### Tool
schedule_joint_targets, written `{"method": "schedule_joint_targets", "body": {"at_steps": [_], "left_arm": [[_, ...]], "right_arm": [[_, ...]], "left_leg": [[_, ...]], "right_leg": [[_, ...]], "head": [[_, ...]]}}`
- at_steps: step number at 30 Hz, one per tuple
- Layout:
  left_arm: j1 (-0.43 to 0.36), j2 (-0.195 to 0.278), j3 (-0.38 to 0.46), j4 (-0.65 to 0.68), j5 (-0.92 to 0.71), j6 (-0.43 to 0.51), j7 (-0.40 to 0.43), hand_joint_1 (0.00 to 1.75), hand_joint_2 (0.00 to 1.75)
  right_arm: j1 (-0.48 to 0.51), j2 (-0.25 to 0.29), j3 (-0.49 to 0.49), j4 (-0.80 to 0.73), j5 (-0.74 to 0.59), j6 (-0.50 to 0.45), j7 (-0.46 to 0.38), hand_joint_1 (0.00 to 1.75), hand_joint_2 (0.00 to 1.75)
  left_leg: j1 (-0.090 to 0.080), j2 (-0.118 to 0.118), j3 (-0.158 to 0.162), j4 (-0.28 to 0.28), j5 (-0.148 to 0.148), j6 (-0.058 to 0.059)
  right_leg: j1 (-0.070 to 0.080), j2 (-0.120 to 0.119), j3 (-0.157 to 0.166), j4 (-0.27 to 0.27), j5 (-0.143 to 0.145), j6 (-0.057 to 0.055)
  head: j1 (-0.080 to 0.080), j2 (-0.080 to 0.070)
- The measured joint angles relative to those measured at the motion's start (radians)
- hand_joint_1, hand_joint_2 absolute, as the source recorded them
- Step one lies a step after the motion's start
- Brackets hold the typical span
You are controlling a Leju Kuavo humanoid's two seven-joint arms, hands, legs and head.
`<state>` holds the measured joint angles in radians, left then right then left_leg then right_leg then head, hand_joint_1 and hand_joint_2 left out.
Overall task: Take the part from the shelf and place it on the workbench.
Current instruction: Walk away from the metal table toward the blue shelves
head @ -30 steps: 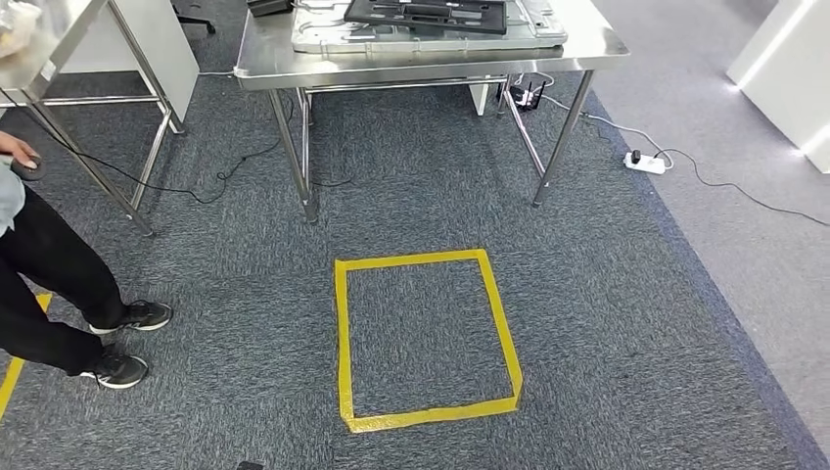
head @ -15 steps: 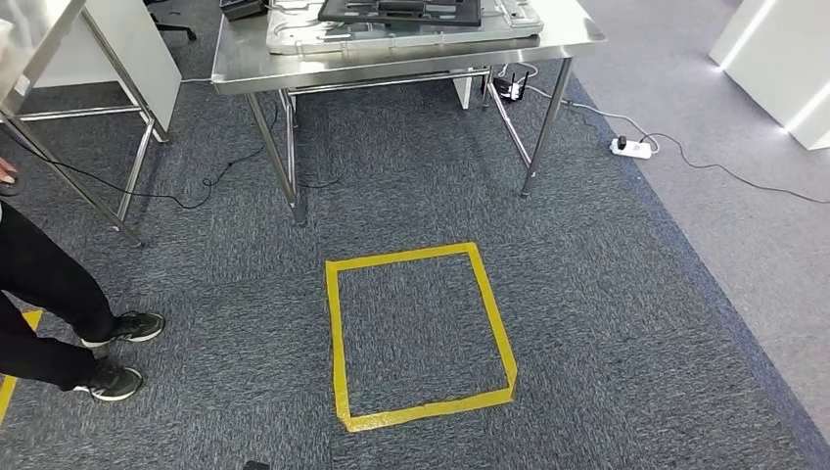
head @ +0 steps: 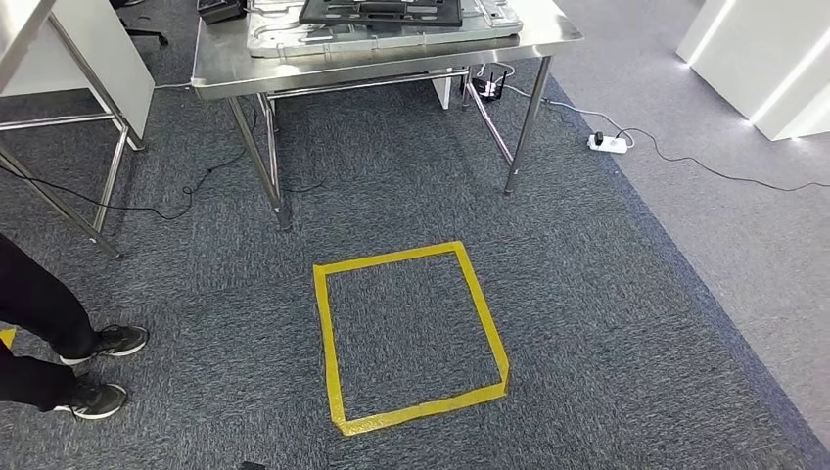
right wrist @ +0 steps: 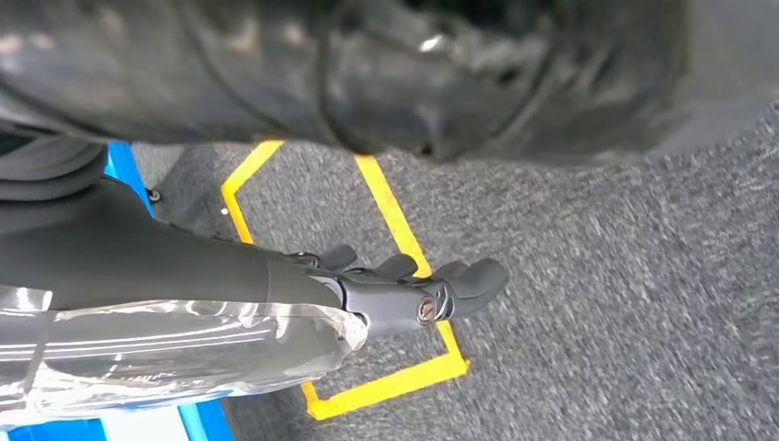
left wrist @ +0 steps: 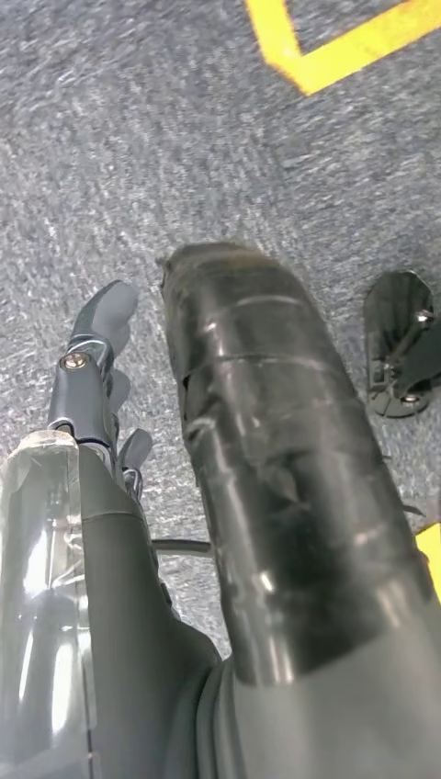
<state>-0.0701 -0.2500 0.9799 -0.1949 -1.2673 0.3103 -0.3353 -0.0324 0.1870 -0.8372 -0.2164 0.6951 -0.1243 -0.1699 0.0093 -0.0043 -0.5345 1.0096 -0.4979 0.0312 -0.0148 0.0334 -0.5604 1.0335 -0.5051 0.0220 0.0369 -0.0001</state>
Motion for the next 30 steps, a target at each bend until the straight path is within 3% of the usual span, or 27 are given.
{"method": "schedule_joint_targets", "body": {"at_steps": [2,4,5,6,7,9,11,14,16,18,19,20,21,23,25,27,29,30], "left_arm": [[-0.001,0.000,0.000,0.000,0.000,0.001,-0.002,0.00,0.00],[0.000,0.000,0.000,0.000,0.000,0.001,-0.003,0.00,0.00],[0.001,0.000,0.000,0.000,0.000,0.001,-0.003,0.00,0.00],[0.001,0.000,0.000,0.000,0.000,0.001,-0.002,0.00,0.00],[0.000,0.000,0.000,0.000,0.000,0.001,-0.001,0.00,0.00],[-0.001,0.000,0.000,0.000,0.000,0.001,0.002,0.00,0.00],[-0.001,0.000,0.000,0.000,0.000,0.001,0.003,0.00,0.00],[-0.002,-0.001,0.000,0.000,0.000,0.001,0.004,0.00,0.00],[-0.003,-0.001,0.000,0.000,0.000,0.001,0.004,0.00,0.00],[-0.002,0.000,0.000,0.000,0.000,0.001,0.004,0.00,0.00],[0.000,0.000,0.000,0.000,0.001,0.001,0.004,0.00,0.00],[0.002,0.000,0.000,0.000,0.001,0.001,0.004,0.00,0.00],[0.003,0.000,0.000,0.000,0.002,0.001,0.004,0.00,0.00],[0.003,0.001,0.000,0.000,0.003,0.001,0.004,0.00,0.00],[0.002,0.003,0.001,0.000,0.005,0.001,0.004,0.00,0.00],[0.002,0.005,0.001,0.000,0.007,0.001,0.003,0.00,0.00],[0.001,0.006,0.002,0.000,0.009,0.001,0.003,0.00,0.00],[0.001,0.006,0.002,0.000,0.010,0.002,0.003,0.00,0.00]], "right_arm": [[-0.001,0.000,0.000,0.000,0.004,0.000,-0.003,0.00,0.00],[-0.002,0.000,0.001,0.000,0.008,0.000,-0.005,0.00,0.00],[-0.001,0.000,0.001,0.000,0.009,0.000,-0.005,0.00,0.00],[-0.001,0.000,0.001,0.000,0.011,-0.001,-0.005,0.00,0.00],[0.000,0.000,0.001,0.001,0.012,-0.001,-0.005,0.00,0.00],[-0.001,0.000,0.001,0.001,0.013,-0.003,-0.005,0.00,0.00],[-0.002,0.000,0.002,0.001,0.013,-0.004,-0.005,0.00,0.00],[-0.002,0.000,0.002,0.001,0.013,-0.004,-0.005,0.00,0.00],[-0.002,0.000,0.002,0.001,0.013,-0.004,-0.005,0.00,0.00],[-0.003,0.000,0.002,0.001,0.014,-0.005,-0.005,0.00,0.00],[-0.003,0.000,0.002,0.001,0.014,-0.005,-0.005,0.00,0.00],[-0.002,0.000,0.002,0.001,0.015,-0.005,-0.005,0.00,0.00],[-0.002,0.000,0.002,0.001,0.015,-0.005,-0.005,0.00,0.00],[-0.001,0.000,0.002,0.001,0.016,-0.006,-0.005,0.00,0.00],[-0.003,0.002,0.002,0.002,0.016,-0.006,-0.005,0.00,0.00],[-0.004,0.005,0.002,0.002,0.017,-0.008,-0.005,0.00,0.00],[-0.002,0.006,0.001,0.003,0.017,-0.009,-0.004,0.00,0.00],[-0.001,0.007,0.001,0.003,0.017,-0.010,-0.004,0.00,0.00]], "left_leg": [[0.001,0.013,-0.002,-0.006,0.006,0.013],[-0.002,0.027,-0.006,-0.005,0.006,0.017],[-0.003,0.035,-0.008,-0.004,0.006,0.017],[-0.004,0.042,-0.008,-0.003,0.006,0.017],[-0.006,0.049,-0.008,-0.002,0.005,0.016],[-0.009,0.062,-0.005,-0.001,0.003,0.013],[-0.012,0.075,-0.003,0.000,0.001,0.006],[-0.012,0.089,0.001,-0.002,-0.001,-0.009],[-0.010,0.063,-0.009,0.029,-0.028,-0.020],[-0.007,0.025,-0.056,0.140,-0.096,-0.028],[-0.006,0.017,-0.085,0.206,-0.127,-0.030],[-0.005,0.014,-0.107,0.255,-0.142,-0.032],[-0.005,0.014,-0.110,0.266,-0.135,-0.032],[-0.005,0.005,-0.067,0.178,-0.071,-0.027],[-0.005,-0.035,-0.006,0.048,-0.018,-0.016],[-0.007,-0.062,0.015,-0.005,-0.010,-0.008],[-0.006,-0.048,0.018,-0.015,-0.005,-0.001],[-0.003,-0.038,0.022,-0.023,0.000,0.004]], "right_leg": [[-0.001,-0.017,-0.038,0.084,-0.053,0.006],[-0.001,-0.023,-0.100,0.213,-0.116,0.011],[-0.001,-0.024,-0.119,0.253,-0.125,0.011],[-0.001,-0.026,-0.119,0.256,-0.115,0.010],[-0.001,-0.029,-0.102,0.225,-0.089,0.008],[0.005,-0.058,-0.026,0.081,-0.024,-0.005],[0.014,-0.083,0.017,-0.011,0.003,-0.016],[0.015,-0.069,0.016,-0.024,0.009,-0.026],[0.007,-0.054,0.017,-0.033,0.018,-0.035],[0.004,-0.037,0.015,-0.036,0.022,-0.042],[0.005,-0.028,0.013,-0.036,0.023,-0.043],[0.005,-0.018,0.011,-0.034,0.024,-0.044],[0.006,-0.007,0.011,-0.033,0.024,-0.044],[0.007,0.015,0.011,-0.028,0.023,-0.044],[0.007,0.035,0.007,-0.023,0.023,-0.041],[0.004,0.052,-0.001,-0.020,0.026,-0.030],[0.002,0.067,-0.006,-0.021,0.030,-0.016],[0.004,0.060,-0.009,-0.014,0.025,-0.012]], "head": [[0.000,0.000],[0.000,0.000],[0.000,0.000],[0.000,0.000],[0.000,0.000],[0.000,0.000],[0.000,0.000],[0.000,0.000],[-0.001,0.000],[-0.002,0.000],[-0.002,0.000],[-0.002,0.000],[-0.002,0.000],[-0.002,0.000],[-0.002,0.000],[-0.002,0.000],[-0.002,0.000],[-0.002,0.000]]}}
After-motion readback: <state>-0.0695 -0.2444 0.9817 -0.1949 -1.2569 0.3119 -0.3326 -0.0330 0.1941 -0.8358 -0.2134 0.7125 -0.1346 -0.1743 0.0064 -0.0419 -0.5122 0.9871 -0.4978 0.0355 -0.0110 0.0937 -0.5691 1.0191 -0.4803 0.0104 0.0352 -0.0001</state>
